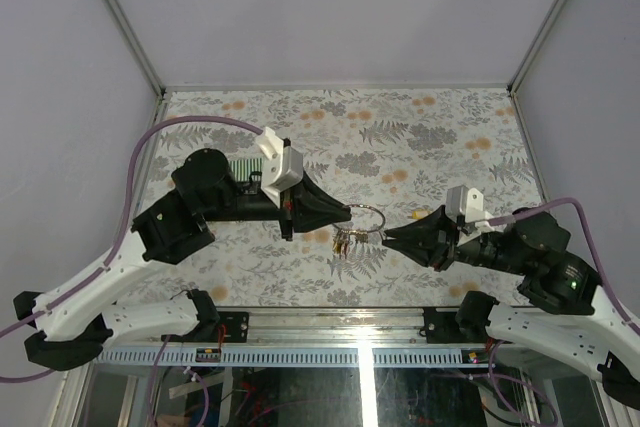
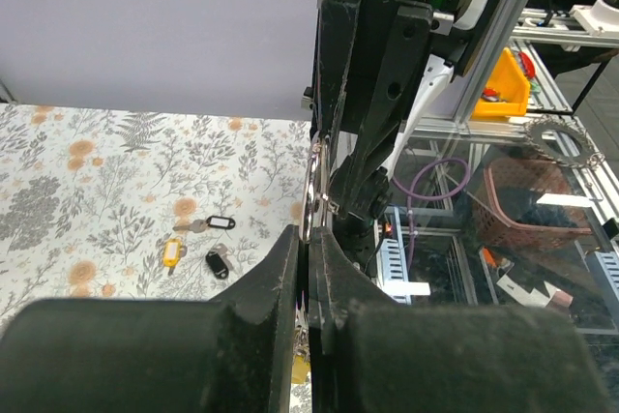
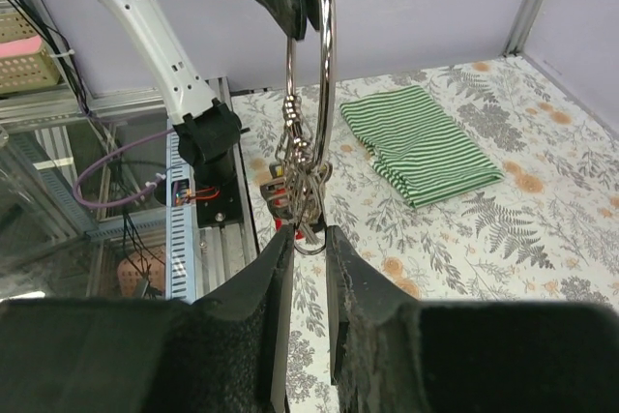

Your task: Put the keys on the keyring

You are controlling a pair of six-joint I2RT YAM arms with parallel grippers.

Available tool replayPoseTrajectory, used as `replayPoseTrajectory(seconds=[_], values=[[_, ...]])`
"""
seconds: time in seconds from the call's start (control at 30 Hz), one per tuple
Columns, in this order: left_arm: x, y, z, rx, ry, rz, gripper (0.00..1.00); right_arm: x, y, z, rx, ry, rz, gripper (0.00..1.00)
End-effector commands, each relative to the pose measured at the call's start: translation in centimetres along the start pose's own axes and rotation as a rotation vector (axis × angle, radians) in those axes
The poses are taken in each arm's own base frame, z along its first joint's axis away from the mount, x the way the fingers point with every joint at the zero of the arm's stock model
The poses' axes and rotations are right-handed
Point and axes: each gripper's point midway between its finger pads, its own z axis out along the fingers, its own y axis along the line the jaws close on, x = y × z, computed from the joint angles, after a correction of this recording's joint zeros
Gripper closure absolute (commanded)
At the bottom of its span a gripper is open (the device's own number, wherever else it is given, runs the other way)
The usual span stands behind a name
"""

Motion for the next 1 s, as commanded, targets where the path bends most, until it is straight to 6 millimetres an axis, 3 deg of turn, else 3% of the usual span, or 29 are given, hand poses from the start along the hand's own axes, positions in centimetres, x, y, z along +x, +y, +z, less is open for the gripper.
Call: replayPoseTrajectory(seconds=[0.0, 0.6, 0.8, 0.97], values=[[-1.6, 0.6, -0.6, -0.043, 0.021, 0.066, 1.0, -0.4, -0.5, 0.4, 0.023, -0.035, -0.017, 0.84], [-0.1, 1.2, -1.6, -0.079, 0.222, 0.05, 1.0, 2.1, -1.7, 2.7, 0.048, -0.044, -0.003, 0.78], [-0.2, 1.1, -2.0, -0.091, 0.22, 0.054, 1.0, 2.1, -1.7, 3.1, 0.041, -0.07, 0.003, 0.7], [-0.1, 1.3, -2.0, -0.1, 0.223, 0.05, 1.0, 1.6, -1.5, 3.2, 0.031, -0.088, 0.002, 0.58]])
